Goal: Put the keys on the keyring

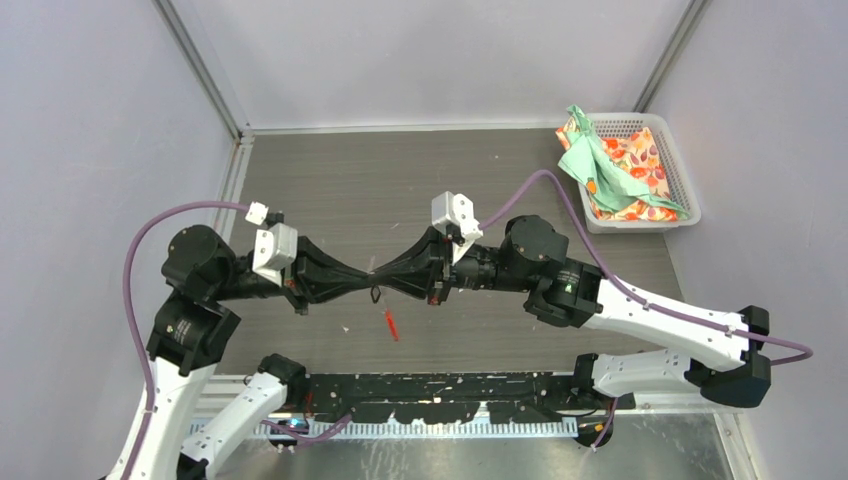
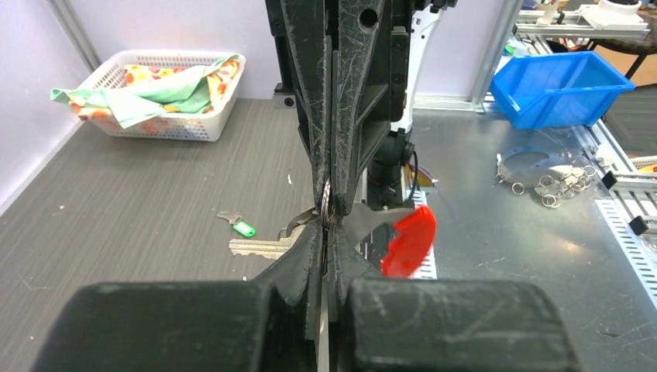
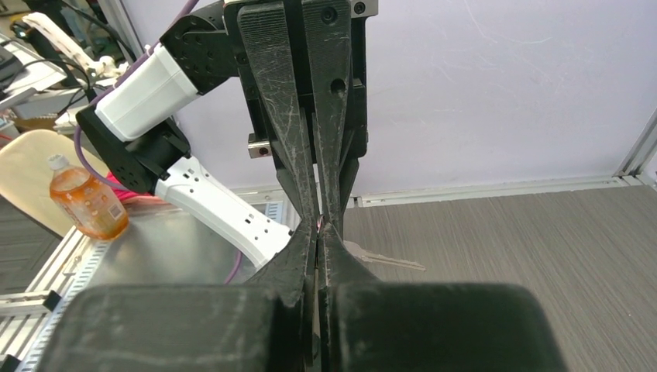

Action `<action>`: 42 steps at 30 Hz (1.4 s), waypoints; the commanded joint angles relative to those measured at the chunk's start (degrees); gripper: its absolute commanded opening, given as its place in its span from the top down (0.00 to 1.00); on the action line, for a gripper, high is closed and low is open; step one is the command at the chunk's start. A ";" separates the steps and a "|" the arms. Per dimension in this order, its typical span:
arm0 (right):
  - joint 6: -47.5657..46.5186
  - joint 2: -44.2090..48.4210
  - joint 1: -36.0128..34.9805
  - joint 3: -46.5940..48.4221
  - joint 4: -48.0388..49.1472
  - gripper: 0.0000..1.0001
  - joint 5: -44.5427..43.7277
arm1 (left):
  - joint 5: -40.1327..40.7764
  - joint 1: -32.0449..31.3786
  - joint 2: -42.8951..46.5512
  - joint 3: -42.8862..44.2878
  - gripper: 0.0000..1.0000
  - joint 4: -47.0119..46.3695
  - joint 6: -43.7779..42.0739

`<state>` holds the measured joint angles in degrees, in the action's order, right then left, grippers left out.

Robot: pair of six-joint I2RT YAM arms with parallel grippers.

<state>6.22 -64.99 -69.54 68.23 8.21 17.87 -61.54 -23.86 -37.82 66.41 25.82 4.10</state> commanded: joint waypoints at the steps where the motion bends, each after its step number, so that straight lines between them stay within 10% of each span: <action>1: -0.09 -0.11 -0.33 3.35 -2.05 0.94 -0.90 | -2.01 0.04 -0.67 2.15 1.00 -1.99 0.76; 11: -5.00 -3.28 1.39 24.13 -37.87 0.54 -2.13 | -0.16 0.04 -0.59 3.56 1.00 12.25 -16.13; 18: -8.26 -9.73 1.66 36.85 -57.36 0.53 -0.68 | -0.99 0.04 -0.58 2.26 1.00 15.12 -19.85; 35: -9.82 -8.39 -2.88 -3.07 -33.82 0.24 -6.59 | 11.81 0.12 -0.31 -2.27 1.00 22.26 -24.33; 42: -17.40 -20.66 -11.08 -9.91 -18.03 0.24 -7.29 | 32.05 0.13 6.46 -9.90 0.96 13.34 -20.80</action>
<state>-6.02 -81.28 -78.37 60.82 -23.44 10.46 -42.81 -23.88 -34.89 59.51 44.58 -19.25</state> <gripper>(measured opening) 0.761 0.044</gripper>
